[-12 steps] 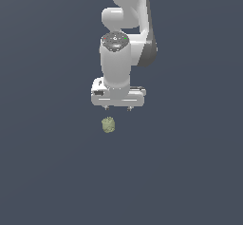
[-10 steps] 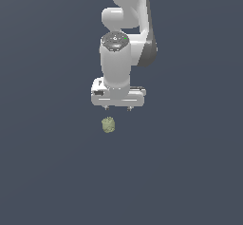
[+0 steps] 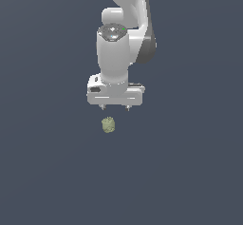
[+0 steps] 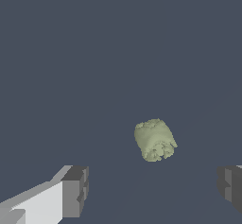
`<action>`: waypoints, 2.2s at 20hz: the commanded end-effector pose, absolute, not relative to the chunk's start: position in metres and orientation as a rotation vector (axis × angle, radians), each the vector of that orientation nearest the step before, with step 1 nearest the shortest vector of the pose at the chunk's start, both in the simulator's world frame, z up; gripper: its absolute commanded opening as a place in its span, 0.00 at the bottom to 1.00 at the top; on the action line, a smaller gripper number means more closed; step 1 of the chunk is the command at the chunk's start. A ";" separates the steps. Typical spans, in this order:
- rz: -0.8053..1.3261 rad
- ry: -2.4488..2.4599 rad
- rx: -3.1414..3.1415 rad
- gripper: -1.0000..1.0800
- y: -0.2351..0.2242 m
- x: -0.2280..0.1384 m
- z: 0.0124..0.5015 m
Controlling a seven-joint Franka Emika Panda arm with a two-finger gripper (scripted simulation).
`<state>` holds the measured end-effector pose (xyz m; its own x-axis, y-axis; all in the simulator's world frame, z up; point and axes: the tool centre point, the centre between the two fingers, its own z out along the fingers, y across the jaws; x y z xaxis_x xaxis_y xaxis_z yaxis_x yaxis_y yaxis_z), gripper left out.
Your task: Pick up the object and move it to a goal position.
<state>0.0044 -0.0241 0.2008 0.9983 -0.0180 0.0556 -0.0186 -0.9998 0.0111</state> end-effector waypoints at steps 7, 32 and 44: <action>0.082 0.005 3.128 0.96 -0.027 0.005 0.194; 0.001 0.459 3.107 0.96 -0.067 -0.008 0.093; 0.000 0.463 3.107 0.96 -0.067 -0.009 0.068</action>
